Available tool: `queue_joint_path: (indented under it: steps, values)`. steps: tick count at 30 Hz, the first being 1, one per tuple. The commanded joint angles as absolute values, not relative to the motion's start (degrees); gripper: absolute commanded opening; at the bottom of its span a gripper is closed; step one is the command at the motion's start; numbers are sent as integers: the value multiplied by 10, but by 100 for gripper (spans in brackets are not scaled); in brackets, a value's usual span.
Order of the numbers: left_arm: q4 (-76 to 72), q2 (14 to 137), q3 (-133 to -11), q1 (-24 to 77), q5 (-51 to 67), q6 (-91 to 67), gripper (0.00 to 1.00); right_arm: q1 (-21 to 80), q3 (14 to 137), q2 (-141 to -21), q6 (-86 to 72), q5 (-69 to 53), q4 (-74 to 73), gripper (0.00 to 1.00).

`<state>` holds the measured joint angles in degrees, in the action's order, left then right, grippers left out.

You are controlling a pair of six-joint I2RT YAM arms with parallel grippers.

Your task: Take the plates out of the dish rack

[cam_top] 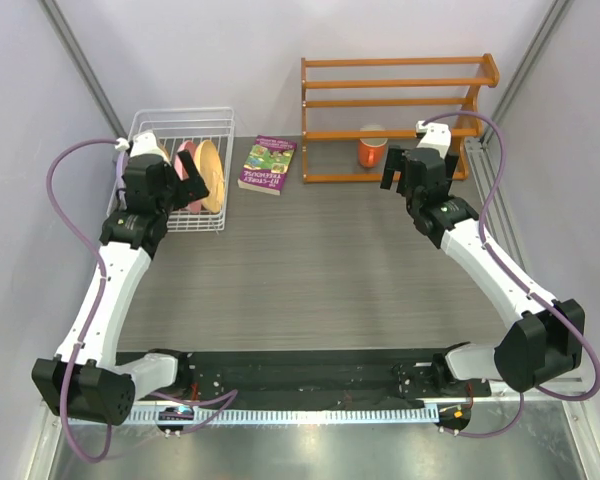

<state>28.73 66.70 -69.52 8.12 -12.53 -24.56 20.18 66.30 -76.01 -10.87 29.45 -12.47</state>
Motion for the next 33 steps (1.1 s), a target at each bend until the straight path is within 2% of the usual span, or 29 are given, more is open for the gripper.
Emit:
queue_joint_path:
  steps: [1,2,4,6,9,14,33]
  values:
    - [248,657,-686,82,-94,-217,99,203,659,-750,-100,311,-115,100]
    - [251,664,-690,82,-92,-214,100,203,659,-751,-100,313,-115,100]
    - [264,685,-707,82,-78,-206,88,202,657,-753,-98,315,-115,100]
    - [270,700,-714,82,-83,-196,80,202,657,-755,-98,314,-115,100]
    - [272,727,-723,82,-119,-184,88,202,657,-758,-97,312,-117,100]
    - [255,766,-730,86,-163,-177,84,200,651,-758,-88,320,-119,100]
    - [142,865,-745,171,-321,-116,81,190,651,-790,-86,322,-130,100]
